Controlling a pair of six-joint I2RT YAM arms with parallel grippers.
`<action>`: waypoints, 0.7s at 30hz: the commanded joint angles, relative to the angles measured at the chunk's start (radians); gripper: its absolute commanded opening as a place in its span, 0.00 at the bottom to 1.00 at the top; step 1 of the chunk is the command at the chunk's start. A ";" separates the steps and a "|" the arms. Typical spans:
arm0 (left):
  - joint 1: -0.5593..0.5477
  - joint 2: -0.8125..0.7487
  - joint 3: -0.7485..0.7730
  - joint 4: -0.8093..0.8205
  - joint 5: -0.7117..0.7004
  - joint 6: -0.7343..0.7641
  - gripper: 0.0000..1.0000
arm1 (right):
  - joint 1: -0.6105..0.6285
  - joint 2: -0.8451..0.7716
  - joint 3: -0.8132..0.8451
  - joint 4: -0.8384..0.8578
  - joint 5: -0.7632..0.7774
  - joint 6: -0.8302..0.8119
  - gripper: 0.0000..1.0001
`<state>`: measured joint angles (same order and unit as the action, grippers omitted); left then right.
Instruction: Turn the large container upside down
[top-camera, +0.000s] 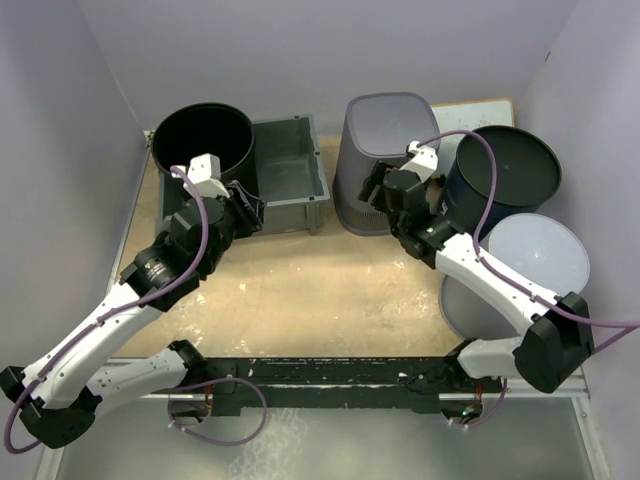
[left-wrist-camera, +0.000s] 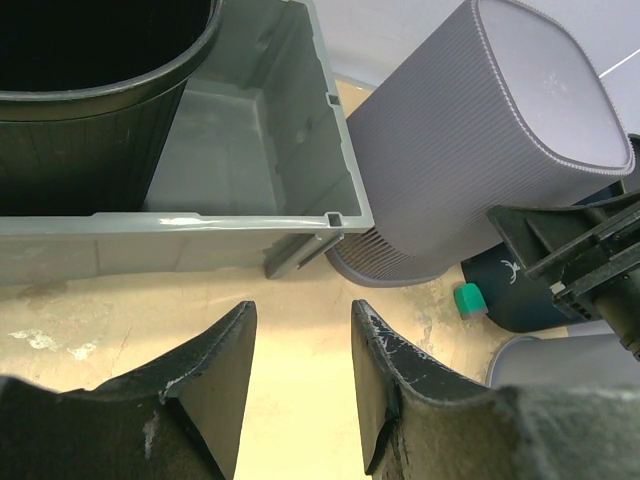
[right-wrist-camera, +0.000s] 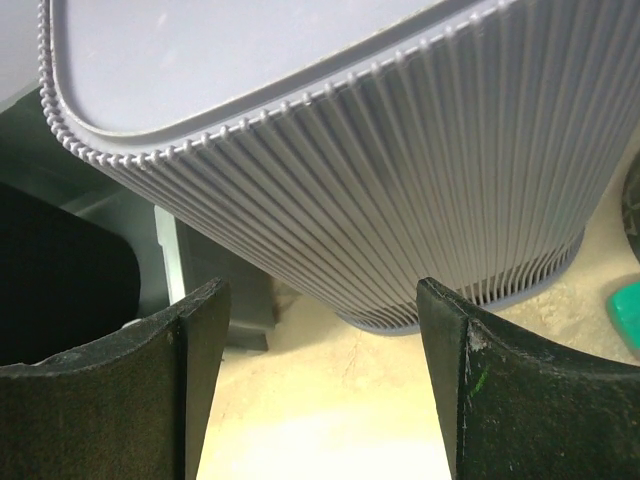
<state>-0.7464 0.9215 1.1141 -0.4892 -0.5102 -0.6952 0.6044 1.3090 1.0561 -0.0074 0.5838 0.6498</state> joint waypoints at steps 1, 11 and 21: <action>0.005 -0.015 -0.007 0.018 -0.006 -0.001 0.40 | 0.012 0.029 0.023 0.074 0.029 0.008 0.77; 0.006 -0.055 -0.026 -0.001 -0.004 -0.019 0.40 | 0.009 0.269 0.233 0.076 0.115 -0.081 0.83; 0.006 -0.026 0.024 -0.043 0.004 0.040 0.40 | 0.005 0.442 0.503 -0.077 0.006 -0.148 0.88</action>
<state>-0.7464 0.8761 1.0901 -0.5140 -0.5095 -0.6910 0.6140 1.7107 1.4227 -0.0265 0.6235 0.5400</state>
